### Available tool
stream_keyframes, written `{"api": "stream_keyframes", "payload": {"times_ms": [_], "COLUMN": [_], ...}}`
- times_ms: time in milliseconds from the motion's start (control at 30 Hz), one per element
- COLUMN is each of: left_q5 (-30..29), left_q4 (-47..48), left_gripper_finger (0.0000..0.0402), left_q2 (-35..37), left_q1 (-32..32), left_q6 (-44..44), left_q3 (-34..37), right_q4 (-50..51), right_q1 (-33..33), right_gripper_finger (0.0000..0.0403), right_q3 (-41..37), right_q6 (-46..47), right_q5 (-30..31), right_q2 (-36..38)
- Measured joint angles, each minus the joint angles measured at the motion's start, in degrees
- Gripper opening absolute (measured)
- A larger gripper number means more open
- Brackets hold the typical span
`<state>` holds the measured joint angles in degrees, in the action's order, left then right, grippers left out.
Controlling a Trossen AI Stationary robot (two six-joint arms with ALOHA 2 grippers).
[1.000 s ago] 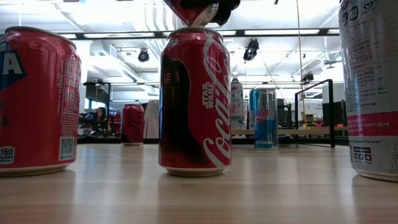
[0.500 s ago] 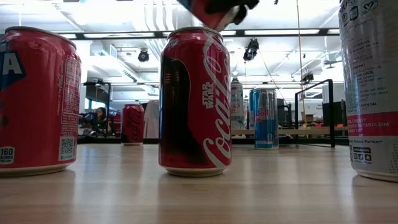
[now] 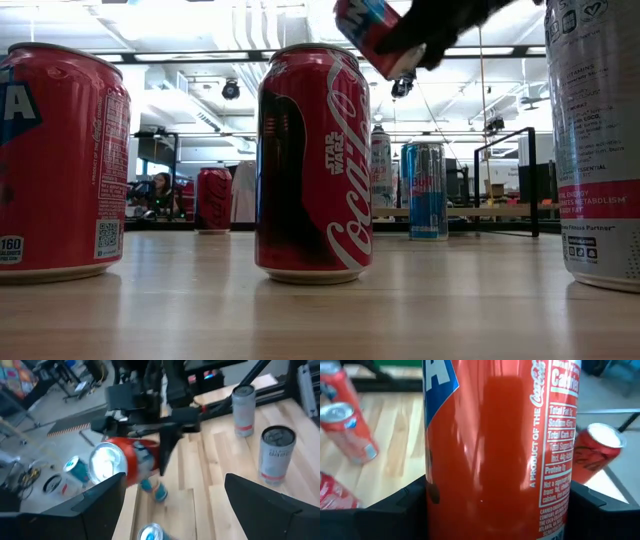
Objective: Place canned beverage on shelf
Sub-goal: Put the red soda can on the shelf
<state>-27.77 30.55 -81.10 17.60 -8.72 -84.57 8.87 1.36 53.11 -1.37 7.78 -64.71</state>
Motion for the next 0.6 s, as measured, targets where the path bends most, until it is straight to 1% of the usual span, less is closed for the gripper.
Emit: {"api": "stream_keyframes", "payload": {"times_ms": [167,333,467,600], "left_q5": [6.0,11.0,13.8,13.9], "left_q4": [-11.0,-25.7,-44.9,-67.8], "left_gripper_finger": [0.0323,0.0323,0.0323,0.0323], "left_q2": [0.5,0.9,0.8,-0.9], "left_q1": [-2.4,-5.8,-8.5,-11.4], "left_q6": [-3.6,-4.6,-4.5,-2.9], "left_q3": [6.0,14.1,22.0,28.9], "right_q4": [-18.3,-32.7,-42.4,-44.0], "right_q1": [1.5,1.2,0.2,-0.3], "right_gripper_finger": [0.0285,0.0285,0.0285,0.0285], "right_q3": [-11.2,-19.4,-22.3,-22.8], "right_q6": [-0.8,-4.3,-6.1,-7.2], "right_q5": [0.0,-0.3,-0.7,-1.7], "right_q2": [6.3,8.9,9.0,8.3]}}
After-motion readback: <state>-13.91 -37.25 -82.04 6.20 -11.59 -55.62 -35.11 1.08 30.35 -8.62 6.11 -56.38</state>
